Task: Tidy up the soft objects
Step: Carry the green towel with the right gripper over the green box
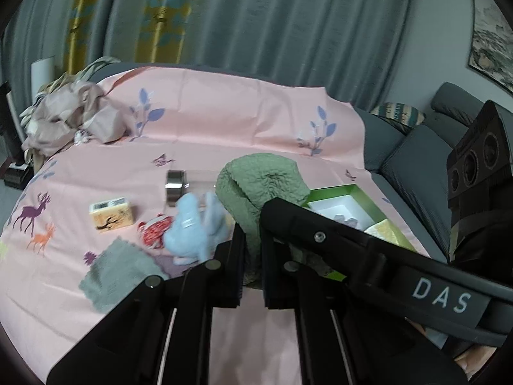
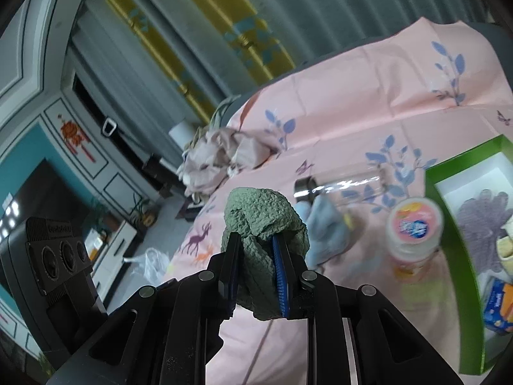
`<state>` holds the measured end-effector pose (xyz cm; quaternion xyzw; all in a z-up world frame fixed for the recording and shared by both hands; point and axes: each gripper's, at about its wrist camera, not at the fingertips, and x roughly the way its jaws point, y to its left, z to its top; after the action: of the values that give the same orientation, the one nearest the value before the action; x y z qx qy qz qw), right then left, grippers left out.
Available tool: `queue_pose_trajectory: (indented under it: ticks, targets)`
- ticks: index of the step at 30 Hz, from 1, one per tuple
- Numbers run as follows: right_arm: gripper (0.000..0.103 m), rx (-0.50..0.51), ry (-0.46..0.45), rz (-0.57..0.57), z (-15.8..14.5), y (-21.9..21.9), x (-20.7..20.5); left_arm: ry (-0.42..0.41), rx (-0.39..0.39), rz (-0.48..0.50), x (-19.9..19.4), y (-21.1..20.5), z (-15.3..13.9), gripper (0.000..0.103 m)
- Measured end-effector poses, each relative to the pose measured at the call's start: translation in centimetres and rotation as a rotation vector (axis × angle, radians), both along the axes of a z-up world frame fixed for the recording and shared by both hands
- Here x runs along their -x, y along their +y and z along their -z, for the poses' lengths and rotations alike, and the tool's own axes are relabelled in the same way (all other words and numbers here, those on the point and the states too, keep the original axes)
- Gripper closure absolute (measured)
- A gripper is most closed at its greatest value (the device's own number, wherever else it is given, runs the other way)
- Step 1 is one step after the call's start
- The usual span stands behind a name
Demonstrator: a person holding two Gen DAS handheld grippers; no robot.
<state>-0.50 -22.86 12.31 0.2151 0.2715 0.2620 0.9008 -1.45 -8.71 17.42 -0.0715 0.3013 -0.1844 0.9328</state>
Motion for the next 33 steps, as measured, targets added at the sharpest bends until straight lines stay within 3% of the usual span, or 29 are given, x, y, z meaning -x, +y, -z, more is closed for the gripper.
queue_pose_trajectory:
  ticks: [21,33]
  targets:
    - [0.080,-0.053,0.006,0.279,0.0,-9.8,2.6,-0.006,-0.024,0.196,0.4,-10.4,-1.1,0.098]
    - [0.080,-0.175,0.070,0.392,2.3,-15.7,2.5,0.040,-0.077,0.288,-0.7,-16.1,-0.3,0.098]
